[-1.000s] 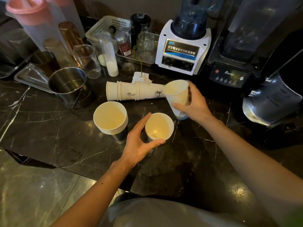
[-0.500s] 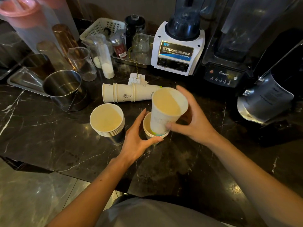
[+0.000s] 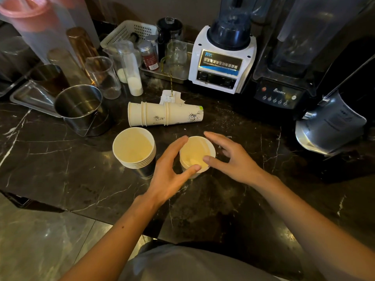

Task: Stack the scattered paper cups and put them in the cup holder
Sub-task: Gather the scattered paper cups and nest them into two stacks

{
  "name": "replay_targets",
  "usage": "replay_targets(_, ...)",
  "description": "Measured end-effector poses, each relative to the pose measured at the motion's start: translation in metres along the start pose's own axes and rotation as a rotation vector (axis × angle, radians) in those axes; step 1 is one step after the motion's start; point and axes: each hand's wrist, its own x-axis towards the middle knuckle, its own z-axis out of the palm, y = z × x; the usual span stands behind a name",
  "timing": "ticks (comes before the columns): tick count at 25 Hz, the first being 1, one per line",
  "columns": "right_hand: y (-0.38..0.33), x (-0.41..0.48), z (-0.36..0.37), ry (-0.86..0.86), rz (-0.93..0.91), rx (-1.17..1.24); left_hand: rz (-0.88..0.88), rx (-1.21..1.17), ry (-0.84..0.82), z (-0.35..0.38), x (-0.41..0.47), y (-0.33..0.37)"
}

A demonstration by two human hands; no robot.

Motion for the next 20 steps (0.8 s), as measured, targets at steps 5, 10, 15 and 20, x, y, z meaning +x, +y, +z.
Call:
replay_targets(5, 0.009, 0.005, 0.009, 0.001, -0.043, -0.092, -0.026, 0.001, -0.002, -0.004, 0.003, -0.001)
replay_targets(10, 0.010, 0.008, 0.003, -0.029, -0.028, -0.019, -0.059, -0.029, 0.000, -0.004, 0.004, -0.005)
replay_targets(15, 0.001, 0.043, -0.016, 0.034, -0.066, 0.173, 0.040, 0.058, 0.062, -0.010, 0.001, 0.019)
replay_targets(20, 0.001, 0.103, -0.016, 0.107, -0.091, 0.089, 0.209, -0.002, 0.062, -0.038, 0.004, 0.095)
